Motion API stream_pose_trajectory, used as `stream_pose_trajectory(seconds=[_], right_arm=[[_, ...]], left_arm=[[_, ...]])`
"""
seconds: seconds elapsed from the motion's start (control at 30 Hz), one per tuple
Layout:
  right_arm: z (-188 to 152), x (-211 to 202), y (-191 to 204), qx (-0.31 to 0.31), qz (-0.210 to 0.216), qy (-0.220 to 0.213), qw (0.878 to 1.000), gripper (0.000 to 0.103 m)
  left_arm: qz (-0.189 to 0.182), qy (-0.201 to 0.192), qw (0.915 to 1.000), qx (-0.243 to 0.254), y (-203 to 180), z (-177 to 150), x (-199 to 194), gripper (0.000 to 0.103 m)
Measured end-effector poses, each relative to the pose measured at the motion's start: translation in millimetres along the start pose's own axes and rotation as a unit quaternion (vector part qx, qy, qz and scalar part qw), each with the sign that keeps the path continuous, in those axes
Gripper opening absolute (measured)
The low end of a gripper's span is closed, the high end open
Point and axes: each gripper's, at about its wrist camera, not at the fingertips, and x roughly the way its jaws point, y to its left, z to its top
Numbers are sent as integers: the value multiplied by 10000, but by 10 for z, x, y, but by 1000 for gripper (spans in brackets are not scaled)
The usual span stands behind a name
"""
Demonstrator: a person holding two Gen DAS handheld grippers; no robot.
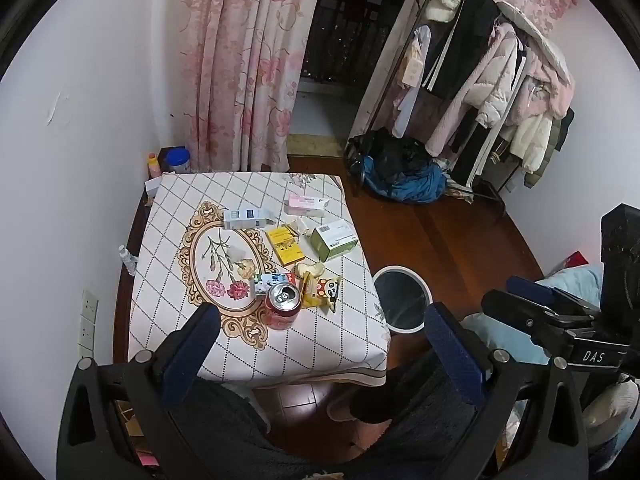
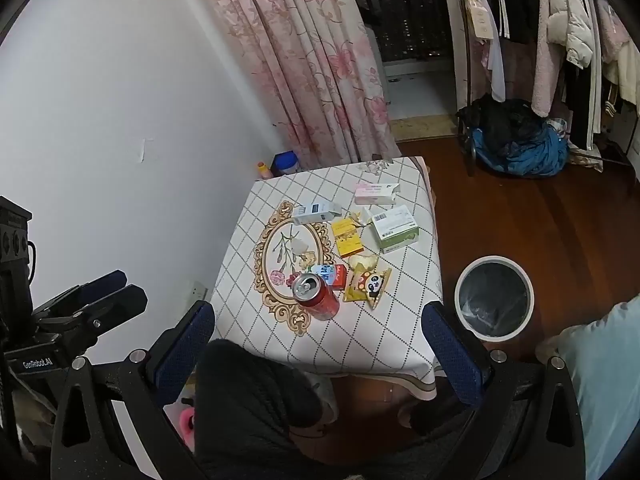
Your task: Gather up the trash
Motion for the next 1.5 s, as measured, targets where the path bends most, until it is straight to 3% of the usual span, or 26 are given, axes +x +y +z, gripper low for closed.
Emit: stream_pose_trajectory(seconds=[0.17,0.4,1.5], right_arm=[[17,-39,50,-10,132,16,9999,103],[11,-41,60,-60,250,20,9997,103],[28,-10,80,-99,296,55,9995,103]], left_arm=[[-240,-5,9996,-128,52,-1,-27,103],[-307,-22,9994,-153,56,40,-47,103],[-299,-48,9994,-145,68,-45,-58,103]])
